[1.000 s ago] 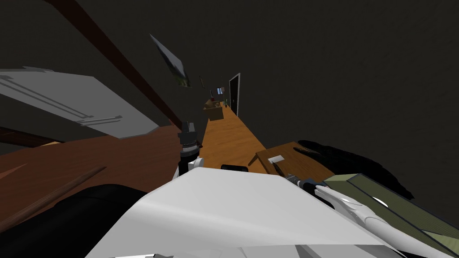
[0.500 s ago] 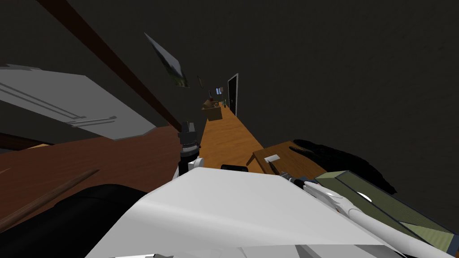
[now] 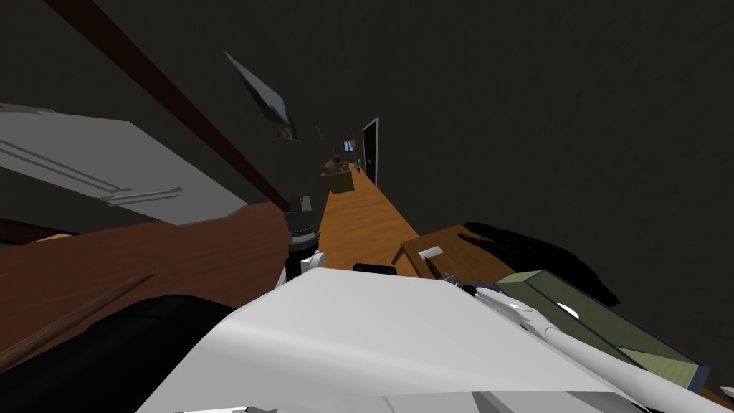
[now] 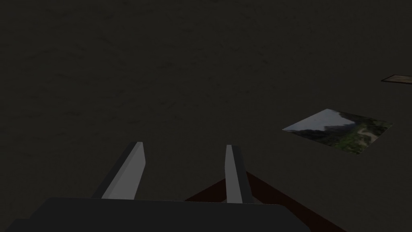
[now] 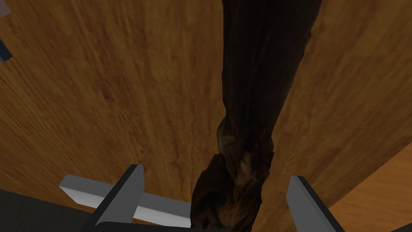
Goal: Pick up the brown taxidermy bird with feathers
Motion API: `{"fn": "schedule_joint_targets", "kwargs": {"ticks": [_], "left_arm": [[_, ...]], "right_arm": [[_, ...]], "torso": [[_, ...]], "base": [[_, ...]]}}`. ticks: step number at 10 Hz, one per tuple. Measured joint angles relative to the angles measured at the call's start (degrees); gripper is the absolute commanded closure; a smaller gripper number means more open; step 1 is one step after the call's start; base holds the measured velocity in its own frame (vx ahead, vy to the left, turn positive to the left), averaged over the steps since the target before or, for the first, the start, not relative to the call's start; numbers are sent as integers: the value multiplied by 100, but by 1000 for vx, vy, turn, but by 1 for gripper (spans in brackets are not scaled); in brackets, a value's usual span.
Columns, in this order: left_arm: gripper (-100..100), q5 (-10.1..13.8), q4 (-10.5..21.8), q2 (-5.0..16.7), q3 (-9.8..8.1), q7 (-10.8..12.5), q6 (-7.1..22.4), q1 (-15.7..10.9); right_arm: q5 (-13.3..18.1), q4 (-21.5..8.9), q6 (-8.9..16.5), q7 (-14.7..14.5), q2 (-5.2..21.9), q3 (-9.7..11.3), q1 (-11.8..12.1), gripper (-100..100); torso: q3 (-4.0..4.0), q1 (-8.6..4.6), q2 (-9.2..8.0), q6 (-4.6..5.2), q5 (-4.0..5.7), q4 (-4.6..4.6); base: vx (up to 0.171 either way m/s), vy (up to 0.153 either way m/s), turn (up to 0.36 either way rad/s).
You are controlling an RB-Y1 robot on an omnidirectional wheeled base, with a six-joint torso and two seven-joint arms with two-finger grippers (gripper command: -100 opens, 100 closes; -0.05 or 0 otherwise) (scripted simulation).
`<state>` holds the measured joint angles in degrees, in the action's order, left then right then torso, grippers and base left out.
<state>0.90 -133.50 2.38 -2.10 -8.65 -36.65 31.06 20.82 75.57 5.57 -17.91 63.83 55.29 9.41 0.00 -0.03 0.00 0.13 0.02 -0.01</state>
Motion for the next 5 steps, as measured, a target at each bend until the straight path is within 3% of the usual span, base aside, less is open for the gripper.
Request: {"fn": "schedule_joint_targets", "kwargs": {"ticks": [2, 3, 5], "left_arm": [[0, 0, 0, 0, 0, 0, 0, 0], [0, 0, 0, 0, 0, 0, 0, 0], [0, 0, 0, 0, 0, 0, 0, 0]], "right_arm": [[-11, 212, 248, 26, -2, 135, -42, -100], [-14, 212, 267, 28, -5, 146, -50, 100], [-15, 214, 264, 29, -6, 145, -48, 100]], "torso": [[0, 0, 1, -1, 0, 0], [0, 10, 1, 0, -2, 0], [1, 15, 2, -2, -4, 0]], "base": [[0, -34, -6], [0, 0, 0], [0, 0, 0]]}}
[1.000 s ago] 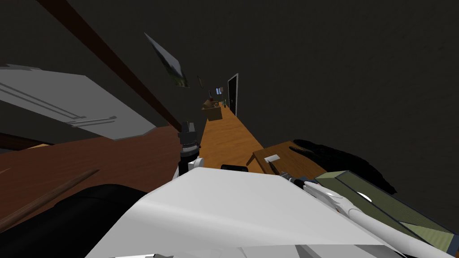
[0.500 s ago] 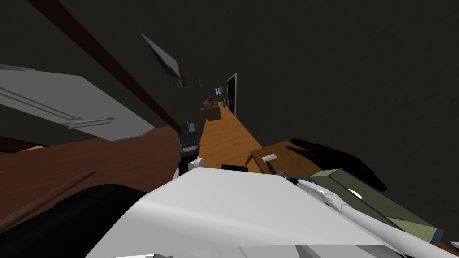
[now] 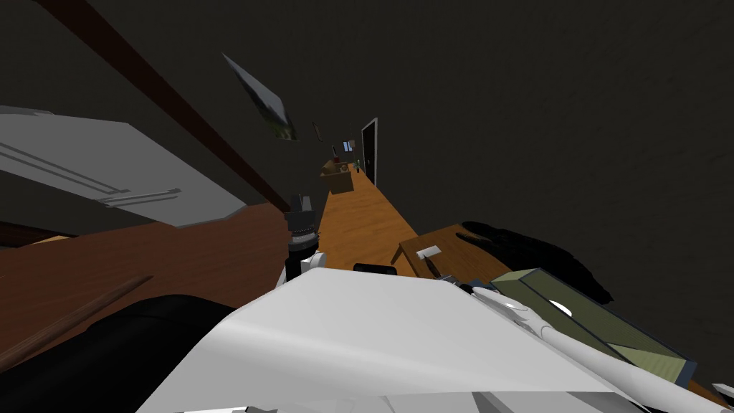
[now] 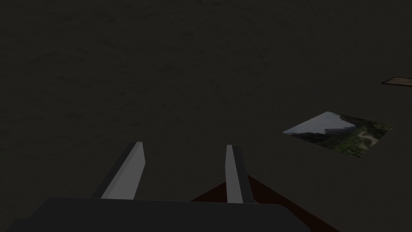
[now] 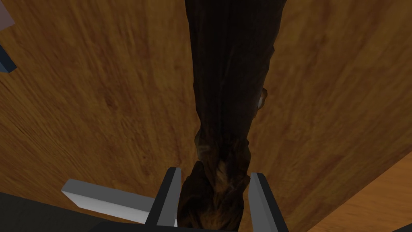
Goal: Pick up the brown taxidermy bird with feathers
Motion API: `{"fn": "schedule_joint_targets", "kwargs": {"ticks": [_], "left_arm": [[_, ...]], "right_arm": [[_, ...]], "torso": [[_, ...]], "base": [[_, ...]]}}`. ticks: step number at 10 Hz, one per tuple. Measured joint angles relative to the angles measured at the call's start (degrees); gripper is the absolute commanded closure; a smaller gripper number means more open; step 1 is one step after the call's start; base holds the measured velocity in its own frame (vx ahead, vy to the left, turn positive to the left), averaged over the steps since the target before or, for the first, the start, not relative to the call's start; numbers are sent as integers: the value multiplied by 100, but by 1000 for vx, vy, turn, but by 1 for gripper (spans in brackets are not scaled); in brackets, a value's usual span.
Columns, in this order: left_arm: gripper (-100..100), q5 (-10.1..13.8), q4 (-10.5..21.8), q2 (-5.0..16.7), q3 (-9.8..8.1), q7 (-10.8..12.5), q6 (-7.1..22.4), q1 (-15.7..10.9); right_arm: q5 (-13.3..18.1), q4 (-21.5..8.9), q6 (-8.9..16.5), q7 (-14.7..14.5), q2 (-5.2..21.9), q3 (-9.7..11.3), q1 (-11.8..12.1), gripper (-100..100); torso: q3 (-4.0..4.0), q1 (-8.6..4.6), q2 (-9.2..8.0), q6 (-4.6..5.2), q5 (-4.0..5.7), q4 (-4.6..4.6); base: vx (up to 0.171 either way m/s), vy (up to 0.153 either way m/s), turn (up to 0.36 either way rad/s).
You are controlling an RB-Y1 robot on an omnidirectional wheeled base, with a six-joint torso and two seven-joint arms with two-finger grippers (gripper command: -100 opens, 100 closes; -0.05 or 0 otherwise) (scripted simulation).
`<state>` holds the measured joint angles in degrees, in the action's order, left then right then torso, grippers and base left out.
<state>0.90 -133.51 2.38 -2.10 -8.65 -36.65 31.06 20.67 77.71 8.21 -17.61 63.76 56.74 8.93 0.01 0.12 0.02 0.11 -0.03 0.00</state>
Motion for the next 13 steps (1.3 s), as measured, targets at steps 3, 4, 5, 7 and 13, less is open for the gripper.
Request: {"fn": "schedule_joint_targets", "kwargs": {"ticks": [3, 4, 5, 7, 13], "left_arm": [[0, 0, 0, 0, 0, 0, 0, 0], [0, 0, 0, 0, 0, 0, 0, 0], [0, 0, 0, -1, 1, 0, 0, 0], [0, 0, 0, -1, 1, 0, 0, 0], [0, 0, 0, -1, 1, 0, 0, 0]], "right_arm": [[1, -1, 2, -1, 1, 0, 0, 0], [1, -1, 2, -1, 1, 0, 0, 100], [8, -99, -96, -13, -1, -66, 27, 100], [38, -355, -390, -54, 11, -273, 114, 100], [165, -1240, -1359, -204, -40, -959, 408, 100]], "torso": [[0, 3, 0, 1, 0, 0], [0, 4, -1, 1, -1, 0], [1, 14, 2, -3, -1, -1], [5, 20, 10, -3, -2, 0], [4, 21, 9, -2, -4, -2]], "base": [[0, 0, 0], [-3, 49, 34], [-5, 113, 54], [-2, 75, 22], [1, 73, 29]]}}
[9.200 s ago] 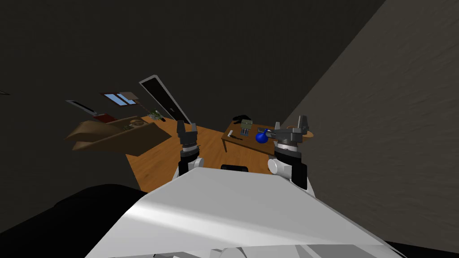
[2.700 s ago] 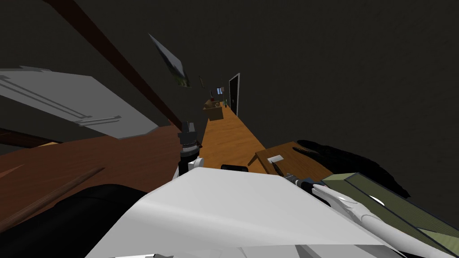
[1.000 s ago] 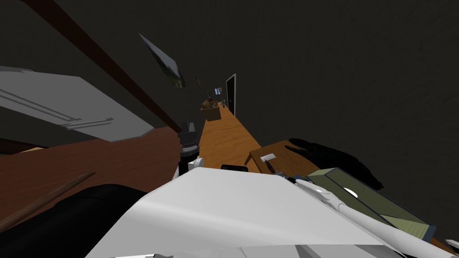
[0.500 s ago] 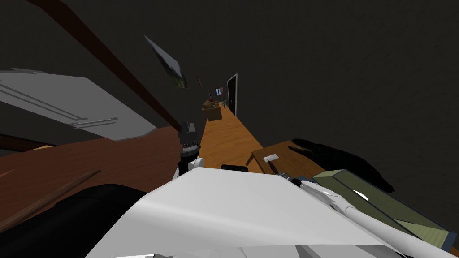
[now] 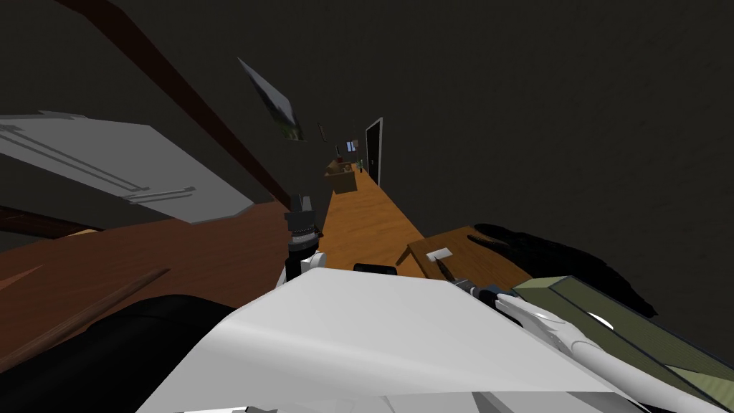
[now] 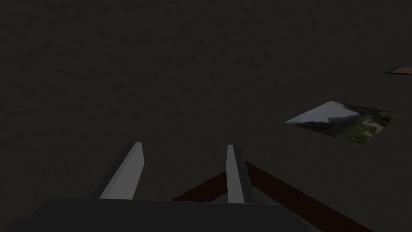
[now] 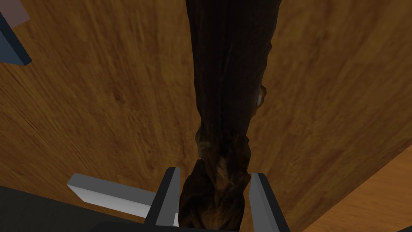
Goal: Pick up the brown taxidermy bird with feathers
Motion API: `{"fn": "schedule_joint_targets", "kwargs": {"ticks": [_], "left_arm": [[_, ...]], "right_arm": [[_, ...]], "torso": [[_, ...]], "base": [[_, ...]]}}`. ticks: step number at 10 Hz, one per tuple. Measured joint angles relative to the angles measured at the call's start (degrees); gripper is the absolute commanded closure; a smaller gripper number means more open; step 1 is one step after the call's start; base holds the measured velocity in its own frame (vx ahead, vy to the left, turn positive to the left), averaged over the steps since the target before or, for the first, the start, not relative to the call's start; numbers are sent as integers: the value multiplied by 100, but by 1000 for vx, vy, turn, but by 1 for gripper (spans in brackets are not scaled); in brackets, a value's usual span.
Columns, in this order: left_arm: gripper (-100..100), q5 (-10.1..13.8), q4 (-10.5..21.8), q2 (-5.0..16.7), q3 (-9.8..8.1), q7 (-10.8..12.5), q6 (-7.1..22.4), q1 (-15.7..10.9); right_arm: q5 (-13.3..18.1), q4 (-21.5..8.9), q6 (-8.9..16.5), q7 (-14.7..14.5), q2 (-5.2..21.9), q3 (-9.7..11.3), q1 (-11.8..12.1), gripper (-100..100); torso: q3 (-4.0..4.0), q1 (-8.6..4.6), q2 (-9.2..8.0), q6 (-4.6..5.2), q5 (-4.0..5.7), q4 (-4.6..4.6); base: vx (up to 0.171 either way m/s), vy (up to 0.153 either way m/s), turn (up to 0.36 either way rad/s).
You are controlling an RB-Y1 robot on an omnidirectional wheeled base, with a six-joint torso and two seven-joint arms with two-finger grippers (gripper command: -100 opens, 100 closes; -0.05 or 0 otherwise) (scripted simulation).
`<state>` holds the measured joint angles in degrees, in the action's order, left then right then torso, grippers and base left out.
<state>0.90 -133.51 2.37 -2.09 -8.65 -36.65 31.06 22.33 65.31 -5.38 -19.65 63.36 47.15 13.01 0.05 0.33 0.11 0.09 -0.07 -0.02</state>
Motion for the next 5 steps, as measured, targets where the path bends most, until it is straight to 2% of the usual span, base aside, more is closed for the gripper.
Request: {"fn": "schedule_joint_targets", "kwargs": {"ticks": [2, 5], "left_arm": [[0, 0, 0, 0, 0, 0, 0, 0], [0, 0, 0, 0, 0, 0, 0, 0]], "right_arm": [[13, -156, -247, -4, 38, -141, 64, 100], [71, -601, -727, -68, 31, -476, 201, 100]], "torso": [[-2, -9, -3, 0, 2, 0], [-3, -3, -5, 2, -1, -1]], "base": [[-2, 56, 21], [-3, 74, 29]]}}
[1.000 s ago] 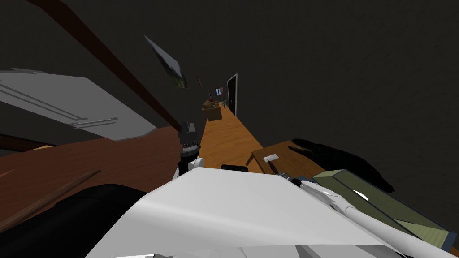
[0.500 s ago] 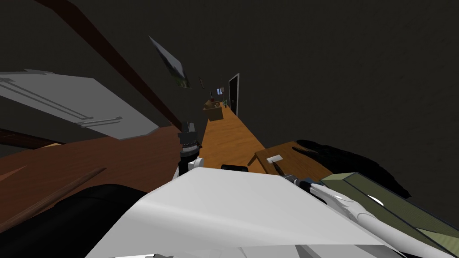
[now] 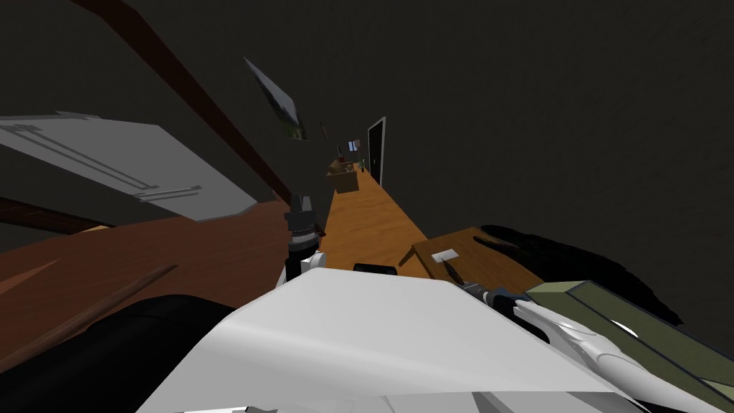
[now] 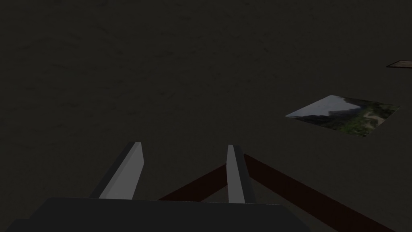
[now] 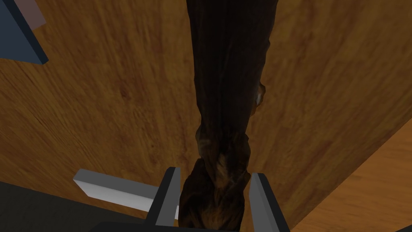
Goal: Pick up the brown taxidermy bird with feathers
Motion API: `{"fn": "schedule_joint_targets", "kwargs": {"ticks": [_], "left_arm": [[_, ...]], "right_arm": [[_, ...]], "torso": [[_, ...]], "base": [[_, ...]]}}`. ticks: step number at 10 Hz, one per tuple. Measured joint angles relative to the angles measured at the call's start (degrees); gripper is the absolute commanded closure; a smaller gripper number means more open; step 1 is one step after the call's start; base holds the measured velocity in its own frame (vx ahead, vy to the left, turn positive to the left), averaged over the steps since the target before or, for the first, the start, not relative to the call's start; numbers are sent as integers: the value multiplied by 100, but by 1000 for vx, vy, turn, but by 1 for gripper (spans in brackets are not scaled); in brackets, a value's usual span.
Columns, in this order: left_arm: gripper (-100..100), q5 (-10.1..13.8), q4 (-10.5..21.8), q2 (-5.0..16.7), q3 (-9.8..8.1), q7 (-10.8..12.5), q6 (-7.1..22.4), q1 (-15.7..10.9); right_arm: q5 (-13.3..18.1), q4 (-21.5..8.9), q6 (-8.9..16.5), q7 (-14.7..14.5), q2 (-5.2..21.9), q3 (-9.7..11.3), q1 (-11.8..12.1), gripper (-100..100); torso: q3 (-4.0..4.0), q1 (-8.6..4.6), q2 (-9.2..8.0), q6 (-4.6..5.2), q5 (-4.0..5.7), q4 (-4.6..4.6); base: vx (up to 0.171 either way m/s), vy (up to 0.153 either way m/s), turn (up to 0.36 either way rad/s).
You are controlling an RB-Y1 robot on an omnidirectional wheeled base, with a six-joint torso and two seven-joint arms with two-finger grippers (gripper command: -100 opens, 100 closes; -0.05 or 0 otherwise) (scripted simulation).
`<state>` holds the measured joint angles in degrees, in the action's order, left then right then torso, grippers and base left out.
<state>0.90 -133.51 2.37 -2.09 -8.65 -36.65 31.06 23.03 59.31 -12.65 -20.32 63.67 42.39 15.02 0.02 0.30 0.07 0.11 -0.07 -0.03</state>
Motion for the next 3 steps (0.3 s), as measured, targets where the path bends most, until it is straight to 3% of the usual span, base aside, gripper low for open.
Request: {"fn": "schedule_joint_targets", "kwargs": {"ticks": [2, 3], "left_arm": [[0, 0, 0, 0, 0, 0, 0, 0], [0, 0, 0, 0, 0, 0, 0, 0]], "right_arm": [[36, -262, -299, -50, -33, -181, 67, 100], [36, -269, -326, -57, -37, -188, 74, 0]], "torso": [[1, -4, 3, -1, 1, 0], [1, -15, 3, -3, 3, 0]], "base": [[2, 36, 3], [0, 5, 0]]}}
